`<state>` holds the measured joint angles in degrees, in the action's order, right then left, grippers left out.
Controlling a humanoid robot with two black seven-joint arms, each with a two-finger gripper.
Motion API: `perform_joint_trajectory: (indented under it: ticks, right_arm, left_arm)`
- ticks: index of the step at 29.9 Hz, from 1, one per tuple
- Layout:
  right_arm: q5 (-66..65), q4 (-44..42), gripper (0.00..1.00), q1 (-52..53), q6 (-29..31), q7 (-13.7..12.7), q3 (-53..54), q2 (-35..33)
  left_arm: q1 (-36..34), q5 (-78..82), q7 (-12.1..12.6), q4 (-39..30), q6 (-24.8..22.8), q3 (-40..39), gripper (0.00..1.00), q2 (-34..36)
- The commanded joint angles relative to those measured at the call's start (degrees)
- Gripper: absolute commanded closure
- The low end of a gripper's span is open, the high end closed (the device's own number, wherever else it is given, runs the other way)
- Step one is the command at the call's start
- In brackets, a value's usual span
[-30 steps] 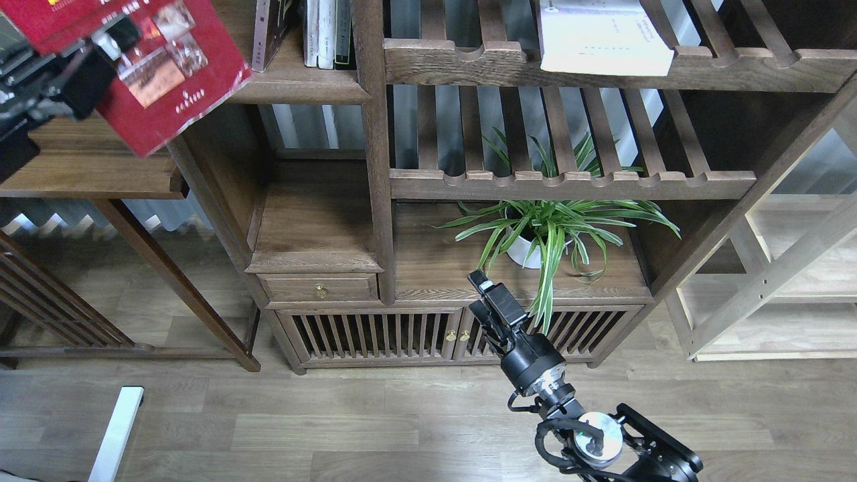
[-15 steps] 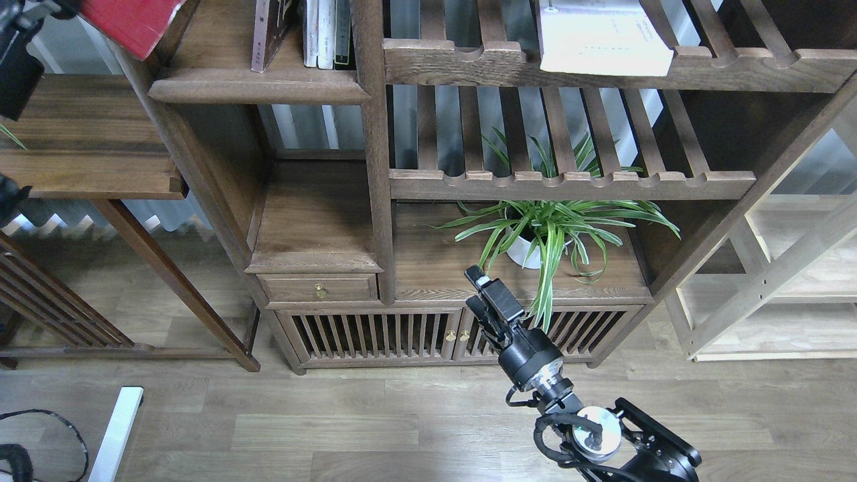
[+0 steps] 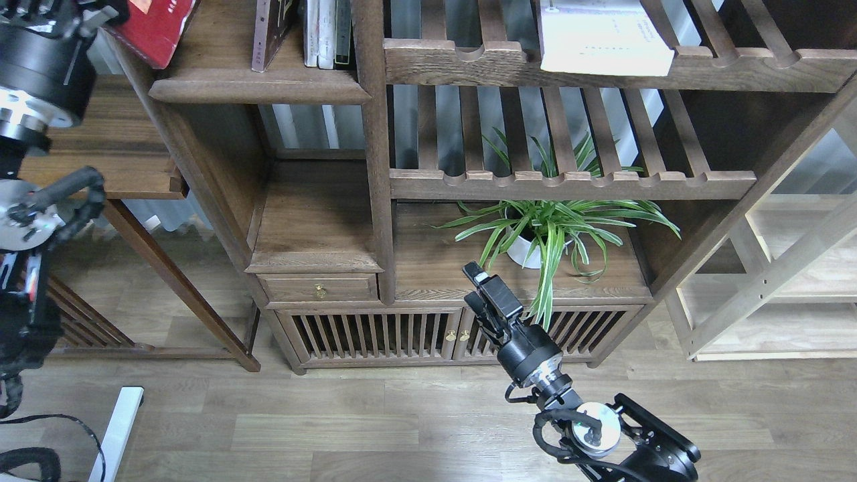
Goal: Organize books on shelf
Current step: 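Push the red book into the top shelf with the left gripper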
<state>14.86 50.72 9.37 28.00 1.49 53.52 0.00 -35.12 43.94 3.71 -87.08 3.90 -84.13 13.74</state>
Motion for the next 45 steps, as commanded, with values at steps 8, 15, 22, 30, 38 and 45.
perform_joint_trajectory:
  ticks: [8,15,22,30,38,45]
  right_arm:
    - [0.1,0.2,0.01,-0.1,0.0,0.0,-1.0,0.0]
    - [0.2,0.2,0.01,-0.7,0.0,0.1,-1.0,0.0]
    - [0.2,0.2,0.01,-0.8,0.0,0.1,-1.0,0.0]
    - [0.2,0.3,0.01,-0.9,0.0,0.1,-1.0,0.0]
    - [0.2,0.6,0.01,-1.7,0.0,0.1,-1.1,0.0]
    - [0.1,1.1,0.01,-2.2,0.0,0.1,-1.2,0.0]
  left_arm:
    - [-4.6,0.2,-2.1,4.7,5.9,5.9,1.0,0.5]
    - [-8.7,1.1,-2.3,8.9,6.1,9.9,1.0,0.6]
    - [-14.4,1.8,-2.3,14.5,7.0,14.5,1.0,0.9]
    - [-20.4,1.8,-4.1,22.0,7.0,19.3,0.99,1.6]
    - [-23.4,1.2,-6.1,28.5,6.6,21.8,0.99,1.5]
    - [-27.3,-0.8,-9.1,35.7,6.5,25.8,0.98,0.7]
